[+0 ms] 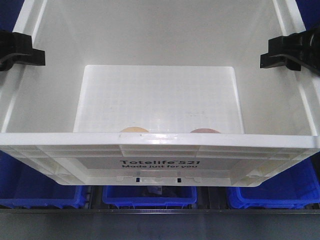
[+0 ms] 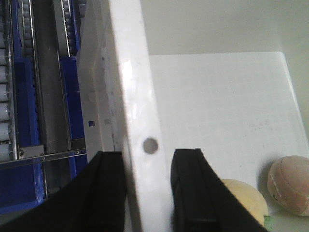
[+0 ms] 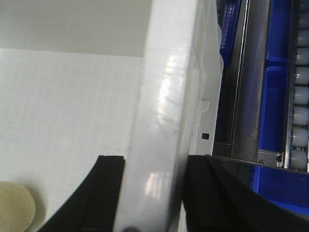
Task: Place moving items into box and shelve
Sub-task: 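Hold the crate raised with both grippers above the shelf rollers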
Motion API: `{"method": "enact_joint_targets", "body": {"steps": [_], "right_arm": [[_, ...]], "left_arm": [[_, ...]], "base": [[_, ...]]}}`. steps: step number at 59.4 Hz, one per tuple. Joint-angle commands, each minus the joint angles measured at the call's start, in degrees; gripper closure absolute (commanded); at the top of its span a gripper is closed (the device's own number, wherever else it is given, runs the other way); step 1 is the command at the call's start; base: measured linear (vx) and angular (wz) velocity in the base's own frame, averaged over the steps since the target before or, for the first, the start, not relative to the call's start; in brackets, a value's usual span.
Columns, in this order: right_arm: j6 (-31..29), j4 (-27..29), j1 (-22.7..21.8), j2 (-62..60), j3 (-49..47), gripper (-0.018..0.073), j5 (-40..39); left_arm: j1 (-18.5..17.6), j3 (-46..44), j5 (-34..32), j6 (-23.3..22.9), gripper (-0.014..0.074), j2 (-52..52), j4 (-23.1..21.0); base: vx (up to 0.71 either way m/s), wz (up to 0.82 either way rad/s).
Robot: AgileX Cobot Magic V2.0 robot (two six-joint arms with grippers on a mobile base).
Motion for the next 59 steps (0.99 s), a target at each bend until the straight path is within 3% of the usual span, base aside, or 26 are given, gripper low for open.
{"method": "enact_joint_targets", "body": {"steps": [1, 59], "right_arm": [[-1.03, 1.33, -0.3, -1.79, -2.2, 0.0565, -7.41], [-1.03, 1.33, -0.3, -1.79, -2.2, 0.0565, -7.41]], "left_arm": [[-0.33, -2.8, -7.45, 0.9, 0.0603, -1.65, -1.22], [-0.33, -2.8, -7.45, 0.9, 0.0603, -1.65, -1.22]], "base": [[0.07, 0.05], [0.08, 0.0]]}}
